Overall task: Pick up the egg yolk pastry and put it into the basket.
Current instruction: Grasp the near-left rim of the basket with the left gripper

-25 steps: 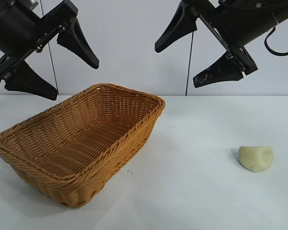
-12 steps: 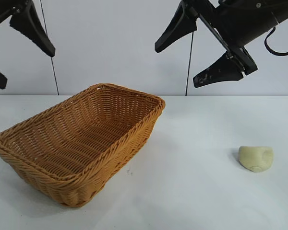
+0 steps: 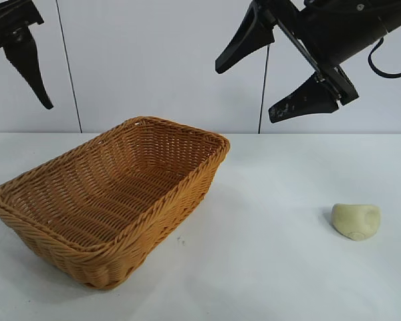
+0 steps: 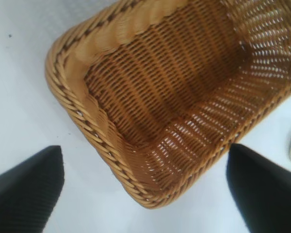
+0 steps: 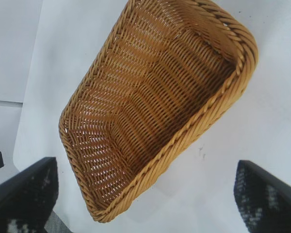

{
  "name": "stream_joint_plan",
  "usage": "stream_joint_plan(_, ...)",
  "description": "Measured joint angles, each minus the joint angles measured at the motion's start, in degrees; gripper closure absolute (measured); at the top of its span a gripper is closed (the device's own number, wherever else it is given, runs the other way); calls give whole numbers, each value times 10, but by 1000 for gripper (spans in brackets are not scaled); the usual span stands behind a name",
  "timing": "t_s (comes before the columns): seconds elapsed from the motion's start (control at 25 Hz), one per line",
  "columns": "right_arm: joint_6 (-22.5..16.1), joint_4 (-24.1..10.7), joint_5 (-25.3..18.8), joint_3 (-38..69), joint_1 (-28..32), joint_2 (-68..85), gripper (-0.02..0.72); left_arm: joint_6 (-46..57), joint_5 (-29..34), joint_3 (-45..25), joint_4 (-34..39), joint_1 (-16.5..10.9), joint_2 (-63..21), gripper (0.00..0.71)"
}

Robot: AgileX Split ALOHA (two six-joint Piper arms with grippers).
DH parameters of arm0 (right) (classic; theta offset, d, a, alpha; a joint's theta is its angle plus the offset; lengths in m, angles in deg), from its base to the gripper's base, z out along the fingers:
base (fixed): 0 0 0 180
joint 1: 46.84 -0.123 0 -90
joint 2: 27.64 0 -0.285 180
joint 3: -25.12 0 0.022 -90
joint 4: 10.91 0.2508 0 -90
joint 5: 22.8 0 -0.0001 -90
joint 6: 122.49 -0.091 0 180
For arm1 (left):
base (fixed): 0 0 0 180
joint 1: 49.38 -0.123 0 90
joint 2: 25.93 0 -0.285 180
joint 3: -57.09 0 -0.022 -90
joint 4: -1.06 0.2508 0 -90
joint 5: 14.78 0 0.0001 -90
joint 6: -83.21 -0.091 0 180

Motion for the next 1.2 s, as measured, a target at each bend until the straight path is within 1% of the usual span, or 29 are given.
stream_joint_plan(0.16, 0, 0, 0, 0, 0, 0, 26, 6, -9, -36, -8, 0, 0, 14)
stream_joint_plan(0.48, 0, 0, -1, 0, 0, 0, 26, 8, -40, -40, -12, 0, 9, 14)
stream_joint_plan(0.84, 0, 0, -3, 0, 0, 0, 26, 5, -101, -40, -48, -1, 129, 14)
stream_joint_plan(1.08, 0, 0, -3, 0, 0, 0, 26, -2, -177, -40, -54, -1, 211, 14)
stream_joint_plan(1.2, 0, 0, -3, 0, 0, 0, 26, -3, -194, -40, -54, -1, 240, 14)
